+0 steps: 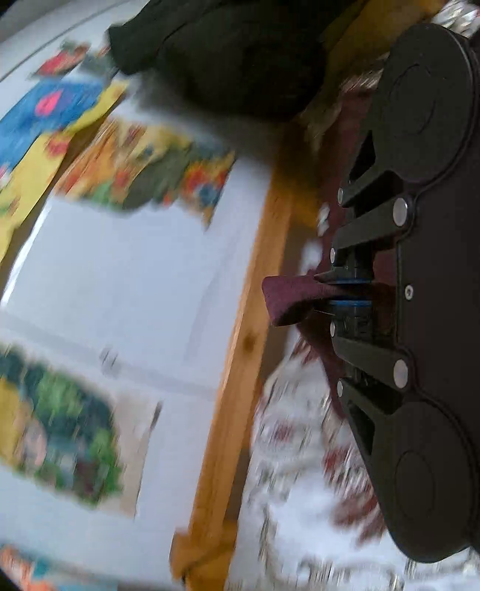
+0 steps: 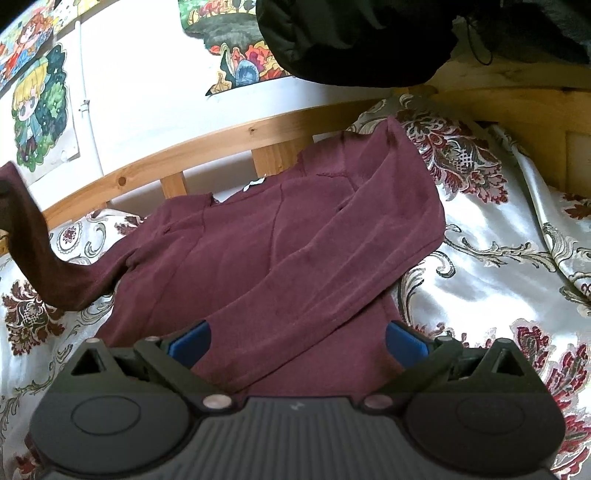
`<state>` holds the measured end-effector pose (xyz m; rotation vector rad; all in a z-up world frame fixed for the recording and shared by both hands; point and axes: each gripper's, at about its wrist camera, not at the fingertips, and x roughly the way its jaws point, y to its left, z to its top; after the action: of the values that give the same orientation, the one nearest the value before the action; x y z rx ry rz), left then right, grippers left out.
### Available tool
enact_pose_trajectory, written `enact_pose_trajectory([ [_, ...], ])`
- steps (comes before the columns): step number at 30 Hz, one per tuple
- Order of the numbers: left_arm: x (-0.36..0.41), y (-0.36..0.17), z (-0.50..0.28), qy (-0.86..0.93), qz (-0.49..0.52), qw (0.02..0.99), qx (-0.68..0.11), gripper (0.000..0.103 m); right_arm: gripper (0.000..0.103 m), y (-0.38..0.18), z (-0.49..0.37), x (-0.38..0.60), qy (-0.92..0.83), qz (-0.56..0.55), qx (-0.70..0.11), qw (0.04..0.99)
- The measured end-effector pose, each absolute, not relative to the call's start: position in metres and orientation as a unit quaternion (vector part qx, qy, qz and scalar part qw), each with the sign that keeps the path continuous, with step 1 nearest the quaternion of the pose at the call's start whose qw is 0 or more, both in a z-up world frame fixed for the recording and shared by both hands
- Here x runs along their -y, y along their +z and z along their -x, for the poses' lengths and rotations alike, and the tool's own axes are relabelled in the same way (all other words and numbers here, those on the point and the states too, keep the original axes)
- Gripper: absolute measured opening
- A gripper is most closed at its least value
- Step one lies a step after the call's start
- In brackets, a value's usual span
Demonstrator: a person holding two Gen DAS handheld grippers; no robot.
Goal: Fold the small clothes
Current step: 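Carry the held sleeve across the shirt body and open the left tool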
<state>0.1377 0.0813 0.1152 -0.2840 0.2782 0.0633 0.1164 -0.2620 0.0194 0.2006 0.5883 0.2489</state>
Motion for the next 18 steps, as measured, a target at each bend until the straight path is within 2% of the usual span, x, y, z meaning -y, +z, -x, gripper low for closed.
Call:
enact_pose_trajectory([
  [12, 0.015, 0.063, -0.161, -0.099, 0.049, 0.977, -0.181, 0.007, 0.103, 0.015, -0.122, 0.277, 0.103, -0.107, -0.289, 0.946],
  [18, 0.034, 0.049, -0.163, -0.123, 0.046, 0.971, -0.202, 0.007, 0.103, 0.01, -0.126, 0.283, 0.093, -0.119, -0.3, 0.942],
])
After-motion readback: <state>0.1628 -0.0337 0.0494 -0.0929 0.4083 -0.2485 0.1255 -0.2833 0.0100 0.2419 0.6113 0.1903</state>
